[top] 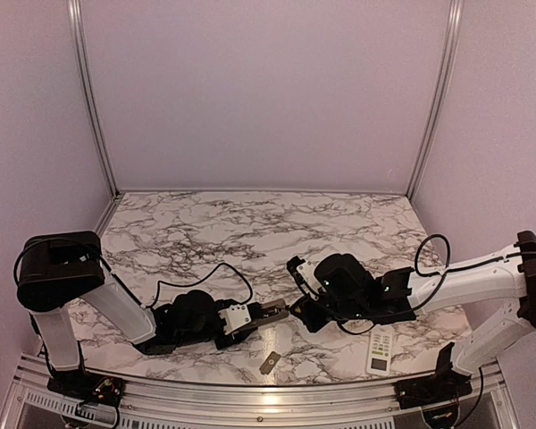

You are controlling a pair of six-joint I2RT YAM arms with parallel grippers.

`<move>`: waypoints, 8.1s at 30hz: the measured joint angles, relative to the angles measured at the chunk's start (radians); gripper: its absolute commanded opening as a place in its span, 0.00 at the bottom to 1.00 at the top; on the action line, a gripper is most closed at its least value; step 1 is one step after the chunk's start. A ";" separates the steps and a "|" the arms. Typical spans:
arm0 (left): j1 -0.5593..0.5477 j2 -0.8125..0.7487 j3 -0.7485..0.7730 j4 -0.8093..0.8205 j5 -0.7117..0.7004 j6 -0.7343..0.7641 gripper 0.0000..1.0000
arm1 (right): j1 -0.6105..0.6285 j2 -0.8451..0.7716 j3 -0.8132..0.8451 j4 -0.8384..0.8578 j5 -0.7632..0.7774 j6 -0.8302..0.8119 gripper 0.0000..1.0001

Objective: Unload the batteries from the remote control
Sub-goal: Remove the battery from the remote control without the battery cover.

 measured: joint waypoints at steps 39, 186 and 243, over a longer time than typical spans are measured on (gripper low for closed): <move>0.000 0.005 0.002 0.007 -0.003 0.010 0.00 | -0.002 0.011 0.067 -0.086 -0.082 -0.043 0.00; 0.012 -0.015 0.043 -0.098 0.216 0.024 0.00 | 0.078 0.088 0.244 -0.415 -0.018 -0.479 0.00; 0.060 -0.016 0.019 -0.075 0.277 -0.006 0.00 | 0.161 0.062 0.284 -0.449 0.104 -0.437 0.00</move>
